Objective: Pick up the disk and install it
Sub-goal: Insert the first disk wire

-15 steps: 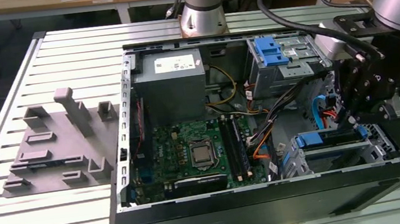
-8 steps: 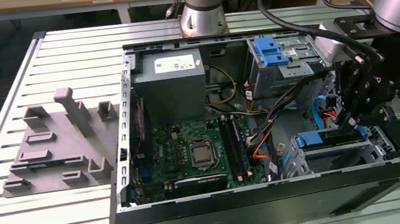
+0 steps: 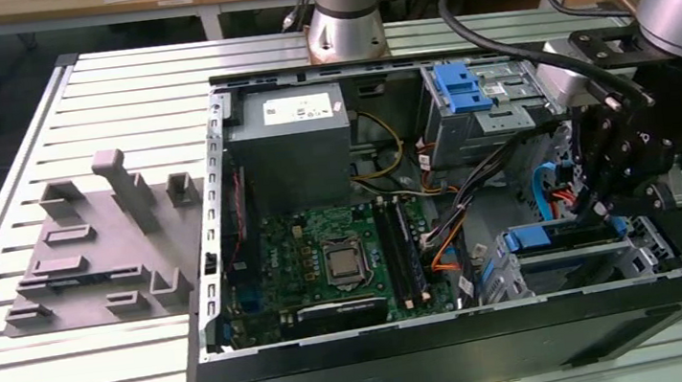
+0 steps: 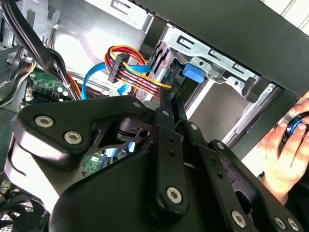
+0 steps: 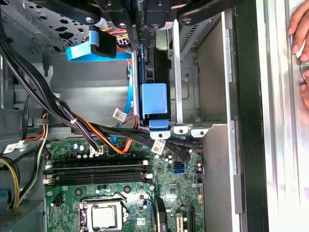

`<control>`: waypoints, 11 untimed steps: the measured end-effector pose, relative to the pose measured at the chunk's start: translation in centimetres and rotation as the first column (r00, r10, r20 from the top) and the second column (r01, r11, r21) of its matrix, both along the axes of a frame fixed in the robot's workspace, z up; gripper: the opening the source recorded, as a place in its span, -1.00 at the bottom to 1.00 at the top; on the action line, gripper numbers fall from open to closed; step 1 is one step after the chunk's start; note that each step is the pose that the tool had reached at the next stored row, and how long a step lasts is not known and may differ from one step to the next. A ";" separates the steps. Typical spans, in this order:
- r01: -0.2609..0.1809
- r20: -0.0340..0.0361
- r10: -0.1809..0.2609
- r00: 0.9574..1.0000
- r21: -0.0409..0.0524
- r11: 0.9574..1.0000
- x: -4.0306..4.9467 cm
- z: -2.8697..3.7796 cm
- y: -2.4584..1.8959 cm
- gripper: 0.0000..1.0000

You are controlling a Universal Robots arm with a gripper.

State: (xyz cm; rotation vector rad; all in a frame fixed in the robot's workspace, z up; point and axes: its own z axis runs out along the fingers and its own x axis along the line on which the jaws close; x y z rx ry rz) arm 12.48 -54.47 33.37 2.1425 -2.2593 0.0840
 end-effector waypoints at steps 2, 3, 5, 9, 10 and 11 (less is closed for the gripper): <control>0.000 0.000 0.000 1.000 0.000 1.000 -0.01 -0.02 0.00 -0.67; 0.000 0.000 0.000 1.000 0.000 1.000 -0.01 -0.03 0.00 -0.67; 0.000 0.000 0.000 1.000 0.000 1.000 -0.02 -0.05 0.00 -0.67; 0.000 -0.001 0.000 1.000 0.000 1.000 -0.02 -0.09 0.00 -0.67; 0.000 -0.001 0.000 1.000 0.000 1.000 -0.02 -0.11 0.00 -0.67; 0.000 -0.001 0.000 1.000 0.000 1.000 -0.02 -0.13 0.00 -0.67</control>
